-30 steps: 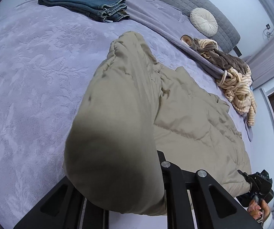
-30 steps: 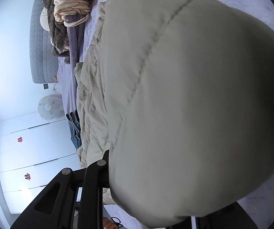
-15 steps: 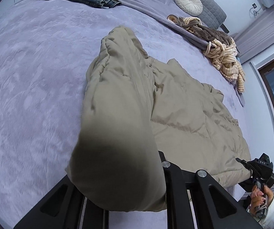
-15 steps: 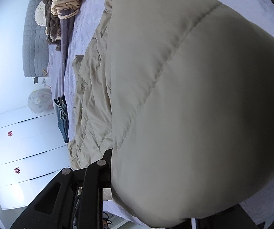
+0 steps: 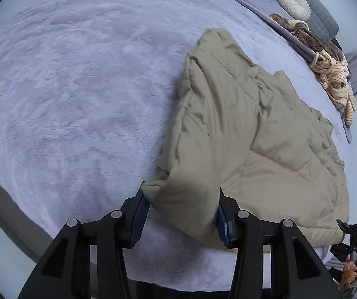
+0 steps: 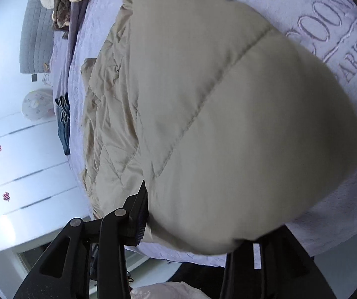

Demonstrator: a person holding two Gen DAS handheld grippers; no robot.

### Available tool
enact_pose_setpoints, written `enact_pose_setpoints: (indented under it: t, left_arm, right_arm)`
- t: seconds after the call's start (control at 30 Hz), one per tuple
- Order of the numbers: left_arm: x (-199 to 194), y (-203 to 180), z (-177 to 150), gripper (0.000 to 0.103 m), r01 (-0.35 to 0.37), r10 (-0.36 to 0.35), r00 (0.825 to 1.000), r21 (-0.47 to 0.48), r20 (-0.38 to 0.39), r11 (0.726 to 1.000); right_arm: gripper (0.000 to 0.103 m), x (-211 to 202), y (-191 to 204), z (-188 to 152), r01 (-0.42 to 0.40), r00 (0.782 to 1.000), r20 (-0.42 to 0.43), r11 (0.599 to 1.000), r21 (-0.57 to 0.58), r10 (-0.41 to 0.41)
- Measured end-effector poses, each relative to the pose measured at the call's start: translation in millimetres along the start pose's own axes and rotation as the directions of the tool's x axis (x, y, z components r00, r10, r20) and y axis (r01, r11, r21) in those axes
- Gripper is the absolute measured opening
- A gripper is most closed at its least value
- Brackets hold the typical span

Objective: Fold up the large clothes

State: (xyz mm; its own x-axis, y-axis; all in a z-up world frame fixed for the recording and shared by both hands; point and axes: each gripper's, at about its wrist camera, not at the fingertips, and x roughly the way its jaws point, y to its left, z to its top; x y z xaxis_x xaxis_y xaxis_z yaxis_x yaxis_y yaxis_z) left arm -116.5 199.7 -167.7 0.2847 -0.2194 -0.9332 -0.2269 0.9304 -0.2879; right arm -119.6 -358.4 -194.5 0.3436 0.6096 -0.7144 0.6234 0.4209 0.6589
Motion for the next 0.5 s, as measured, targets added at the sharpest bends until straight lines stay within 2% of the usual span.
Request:
enact_pose_setpoints:
  t: [0.07,0.17,0.23,0.3,0.33,0.4,0.5]
  left_arm:
    - [-13,11,2,0.049,-0.068,0.068,0.997,-0.015,0.044,0.998]
    - [-25,14,6,0.049,-0.083,0.084,0.992,-0.022,0.096,0.996]
    - [-24,8,9,0.049,-0.075,0.075,0.992,-0.003,0.099,0.997]
    - [-13,-3,13,0.049,-0.081,0.079,0.994,0.03,0.077,0.996]
    - [-2,-11,15,0.049,-0.097,0.095,0.994,0.048,0.055,0.994]
    - [18,-19,14,0.049,-0.151,0.15,0.989,0.076,0.015,0.986]
    - [38,-21,16,0.052,-0.165,0.168,0.985,0.079,-0.03,0.983]
  right_arm:
    - [0.045,-8,7,-2,0.022,0.999,-0.026,0.998,-0.063,-0.024]
    - [0.044,-15,19,-9,0.029,0.994,-0.098,0.982,-0.185,-0.047]
    - [0.044,-20,26,-20,-0.002,0.987,-0.154,0.964,-0.265,-0.041]
    - [0.043,-26,35,-34,-0.086,0.977,-0.215,0.939,-0.333,0.013]
    - [0.043,-33,37,-45,-0.108,0.975,-0.219,0.926,-0.363,0.028]
    - [0.043,-38,42,-48,-0.093,0.984,-0.177,0.91,-0.404,0.022]
    - [0.043,-38,42,-34,0.056,0.997,-0.023,0.925,-0.376,-0.069]
